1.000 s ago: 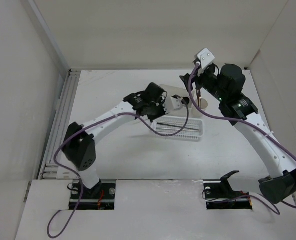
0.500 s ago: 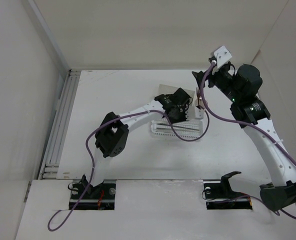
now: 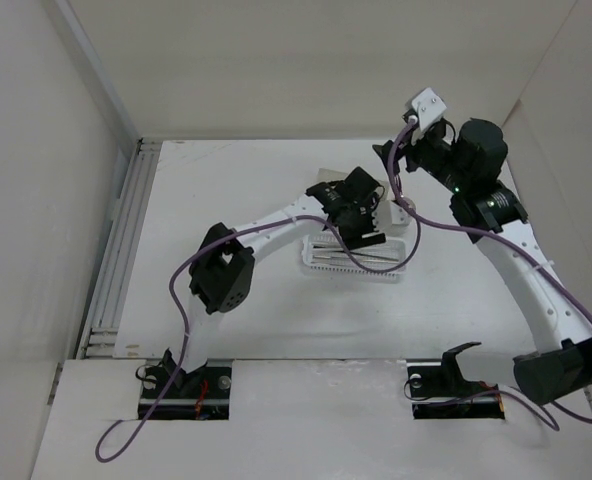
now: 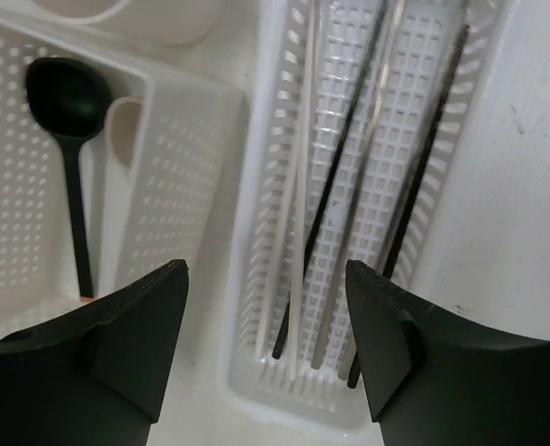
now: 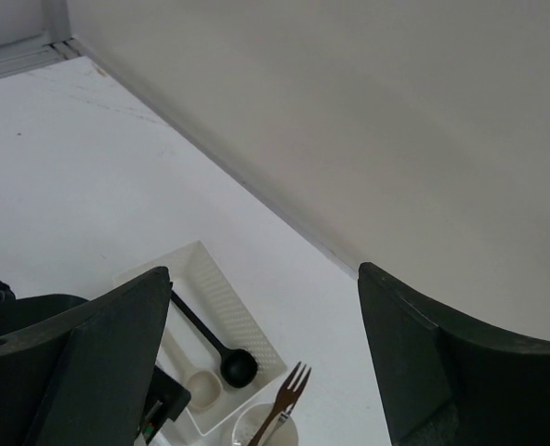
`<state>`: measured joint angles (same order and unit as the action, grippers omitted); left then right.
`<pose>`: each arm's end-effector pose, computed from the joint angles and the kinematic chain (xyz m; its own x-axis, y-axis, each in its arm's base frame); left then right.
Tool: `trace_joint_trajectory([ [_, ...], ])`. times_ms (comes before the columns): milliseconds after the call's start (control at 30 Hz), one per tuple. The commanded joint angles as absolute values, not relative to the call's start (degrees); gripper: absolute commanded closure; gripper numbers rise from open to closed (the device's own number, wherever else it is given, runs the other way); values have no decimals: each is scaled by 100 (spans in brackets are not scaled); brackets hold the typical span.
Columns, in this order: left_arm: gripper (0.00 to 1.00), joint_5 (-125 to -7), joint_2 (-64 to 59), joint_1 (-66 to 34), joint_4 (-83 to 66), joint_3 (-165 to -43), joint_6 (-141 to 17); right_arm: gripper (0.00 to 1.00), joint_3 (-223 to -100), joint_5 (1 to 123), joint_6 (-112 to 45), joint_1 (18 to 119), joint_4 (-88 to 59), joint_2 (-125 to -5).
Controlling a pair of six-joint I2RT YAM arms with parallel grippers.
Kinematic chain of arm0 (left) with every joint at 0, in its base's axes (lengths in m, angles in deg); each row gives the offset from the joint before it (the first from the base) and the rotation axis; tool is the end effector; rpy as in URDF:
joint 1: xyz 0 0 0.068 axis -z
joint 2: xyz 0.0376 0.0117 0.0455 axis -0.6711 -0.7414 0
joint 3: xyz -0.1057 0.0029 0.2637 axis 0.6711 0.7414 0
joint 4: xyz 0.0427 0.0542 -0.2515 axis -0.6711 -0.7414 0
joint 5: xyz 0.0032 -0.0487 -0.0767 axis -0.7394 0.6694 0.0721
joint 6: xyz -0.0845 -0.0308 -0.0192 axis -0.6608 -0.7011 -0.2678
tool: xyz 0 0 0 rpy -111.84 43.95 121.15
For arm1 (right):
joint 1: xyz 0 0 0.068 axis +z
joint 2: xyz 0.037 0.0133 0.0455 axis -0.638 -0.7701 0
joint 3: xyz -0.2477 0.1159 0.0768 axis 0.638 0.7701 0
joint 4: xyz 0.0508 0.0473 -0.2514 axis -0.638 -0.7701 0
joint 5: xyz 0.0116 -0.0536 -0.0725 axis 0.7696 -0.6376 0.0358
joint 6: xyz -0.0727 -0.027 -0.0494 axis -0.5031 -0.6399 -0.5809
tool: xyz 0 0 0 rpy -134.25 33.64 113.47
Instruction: Sort the eating utensils into containers
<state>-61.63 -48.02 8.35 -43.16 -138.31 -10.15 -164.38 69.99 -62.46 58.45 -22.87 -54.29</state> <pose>0.3162 -0.4123 0.2331 0.1928 0.7562 -0.6252 0.9483 0.0201 0.3168 0.2905 0.1223 0.4661 0.2009 -0.3143 -0.9278 -0.5272 0.7636 -0.3729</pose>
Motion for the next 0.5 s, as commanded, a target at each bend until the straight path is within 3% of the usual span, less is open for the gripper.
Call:
trace_joint_trajectory([
  [0,34,-6326,-4472,645,-4062,-14325,-1538,13,-17046,7380,-6059,5827,-2243,-5702],
  [233,34,-6993,-3742,163,-3632,-13966,-2505,13,-17767,7065,-5629,5696,-2243,-6106],
  [367,36,-7433,-3391,-732,-3570,-13650,-3743,4,-17944,6151,-4935,4924,-2540,-6264],
  [467,36,-7688,-3311,-2049,-3570,-13518,-4903,3,-18137,5368,-4355,4019,-3190,-6519],
])
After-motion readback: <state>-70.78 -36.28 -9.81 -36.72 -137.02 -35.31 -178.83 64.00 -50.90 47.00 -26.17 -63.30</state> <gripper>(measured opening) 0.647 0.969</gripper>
